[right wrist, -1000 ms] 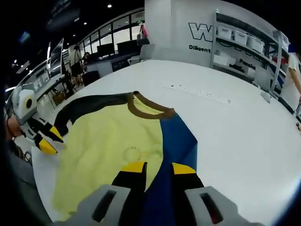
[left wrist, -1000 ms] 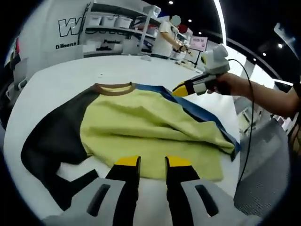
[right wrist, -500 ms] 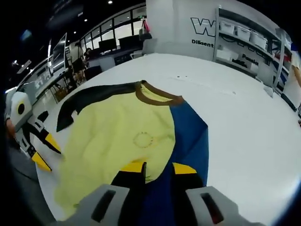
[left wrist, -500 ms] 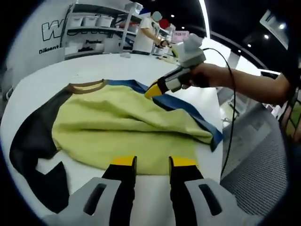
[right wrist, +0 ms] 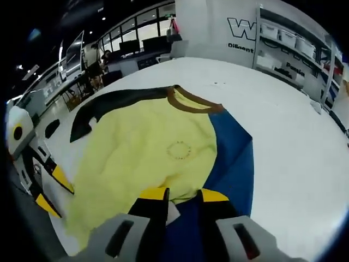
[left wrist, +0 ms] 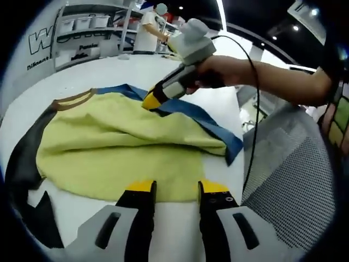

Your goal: Fold the garment on the visible template until the final outline fits inside the template.

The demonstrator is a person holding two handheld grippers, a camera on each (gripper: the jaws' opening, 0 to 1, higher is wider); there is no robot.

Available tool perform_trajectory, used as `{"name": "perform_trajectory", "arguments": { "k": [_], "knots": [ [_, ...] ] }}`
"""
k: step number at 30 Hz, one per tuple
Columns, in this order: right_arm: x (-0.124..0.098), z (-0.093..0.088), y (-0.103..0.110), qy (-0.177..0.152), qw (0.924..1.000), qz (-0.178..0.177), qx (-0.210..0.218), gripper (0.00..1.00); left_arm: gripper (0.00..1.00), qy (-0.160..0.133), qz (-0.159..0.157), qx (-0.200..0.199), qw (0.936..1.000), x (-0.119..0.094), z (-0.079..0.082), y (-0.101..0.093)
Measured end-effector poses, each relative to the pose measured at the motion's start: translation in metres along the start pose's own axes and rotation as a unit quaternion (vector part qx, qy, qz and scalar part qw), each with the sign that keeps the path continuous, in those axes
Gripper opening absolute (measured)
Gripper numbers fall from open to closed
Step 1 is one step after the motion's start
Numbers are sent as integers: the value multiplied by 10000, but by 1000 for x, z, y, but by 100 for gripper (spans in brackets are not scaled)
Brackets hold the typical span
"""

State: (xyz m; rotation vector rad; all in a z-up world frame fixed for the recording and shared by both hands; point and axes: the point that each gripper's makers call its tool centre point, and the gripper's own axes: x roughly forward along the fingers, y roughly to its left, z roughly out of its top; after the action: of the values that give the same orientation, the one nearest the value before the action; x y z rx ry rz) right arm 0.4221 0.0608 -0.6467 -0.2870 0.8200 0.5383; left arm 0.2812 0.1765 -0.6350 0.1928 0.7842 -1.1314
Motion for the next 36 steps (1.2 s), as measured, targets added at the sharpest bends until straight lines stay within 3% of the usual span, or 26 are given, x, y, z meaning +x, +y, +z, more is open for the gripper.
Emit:
{"name": "perform_trajectory", "arguments": {
  "k": [4,6,8,13,21,28,36],
  "knots": [
    [2,1,2,-65,9999,28,128,16,25,30,-103,190,9998,7,-2,-12],
    [2,0,2,-70,9999,22,125,16,24,179,9,453,9988,10,-5,-11],
    [3,0,3,-73,9999,7,85,15,20,204,60,459,9987,12,-6,-10],
    [3,0,5,-103,9999,-35,94,12,0,271,81,339,9990,12,-11,-9],
    [2,1,7,-120,9998,-50,142,8,0,410,122,552,9976,10,-11,-10],
    [2,0,1,-162,9997,-38,176,4,0,587,53,471,9972,6,-17,-11],
    [3,0,-8,-195,9991,10,379,2,0,1010,-64,497,9936,-8,-32,-14]
  ]
}}
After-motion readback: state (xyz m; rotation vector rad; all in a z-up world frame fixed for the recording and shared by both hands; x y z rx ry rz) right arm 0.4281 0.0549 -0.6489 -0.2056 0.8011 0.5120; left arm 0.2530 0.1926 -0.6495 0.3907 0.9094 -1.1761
